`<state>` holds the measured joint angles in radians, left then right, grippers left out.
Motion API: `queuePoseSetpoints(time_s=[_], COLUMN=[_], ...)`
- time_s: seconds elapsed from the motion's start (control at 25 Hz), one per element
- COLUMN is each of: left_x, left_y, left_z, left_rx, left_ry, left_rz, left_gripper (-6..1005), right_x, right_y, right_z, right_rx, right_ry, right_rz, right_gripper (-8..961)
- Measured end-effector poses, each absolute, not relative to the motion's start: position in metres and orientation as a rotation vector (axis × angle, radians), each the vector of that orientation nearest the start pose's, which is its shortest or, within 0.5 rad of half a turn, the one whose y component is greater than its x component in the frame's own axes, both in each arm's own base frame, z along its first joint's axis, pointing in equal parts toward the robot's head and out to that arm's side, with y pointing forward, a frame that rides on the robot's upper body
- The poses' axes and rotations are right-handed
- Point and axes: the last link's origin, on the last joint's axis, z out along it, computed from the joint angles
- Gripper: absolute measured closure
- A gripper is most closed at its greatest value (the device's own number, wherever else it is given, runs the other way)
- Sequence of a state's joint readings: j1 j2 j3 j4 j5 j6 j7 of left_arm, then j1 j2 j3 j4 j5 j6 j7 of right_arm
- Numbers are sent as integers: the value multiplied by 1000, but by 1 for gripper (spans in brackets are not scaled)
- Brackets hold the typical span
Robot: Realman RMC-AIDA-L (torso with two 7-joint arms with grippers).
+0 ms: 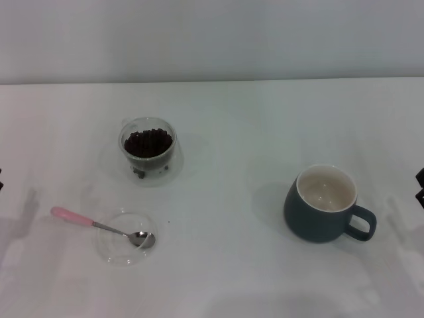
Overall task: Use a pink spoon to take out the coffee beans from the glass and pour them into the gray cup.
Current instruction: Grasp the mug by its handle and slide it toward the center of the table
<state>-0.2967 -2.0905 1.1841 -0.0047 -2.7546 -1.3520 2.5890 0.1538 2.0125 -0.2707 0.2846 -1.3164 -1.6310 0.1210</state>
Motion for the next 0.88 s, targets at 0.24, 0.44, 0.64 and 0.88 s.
queuePoseSetpoints(time_s=[0.24, 0.44, 0.64, 0.88], left_x=[-371, -371, -372, -371], left_y=[260, 260, 258, 260], left_z=[-9, -9, -9, -10], left_rx=[-1573, -1578, -1577, -1583], left_ry=[-812, -809, -812, -808], left_rz=[-866, -864, -861, -862], left_gripper=[214, 214, 213, 213], right_x=[363, 360, 357, 363], right_y=[186, 184, 171, 164], right_z=[-11, -15, -28, -44], right_rx=[-1565, -1578, -1697, -1807], right_ry=[546, 557, 567, 624], right_rz=[780, 790, 790, 724], right_gripper=[171, 172, 174, 176])
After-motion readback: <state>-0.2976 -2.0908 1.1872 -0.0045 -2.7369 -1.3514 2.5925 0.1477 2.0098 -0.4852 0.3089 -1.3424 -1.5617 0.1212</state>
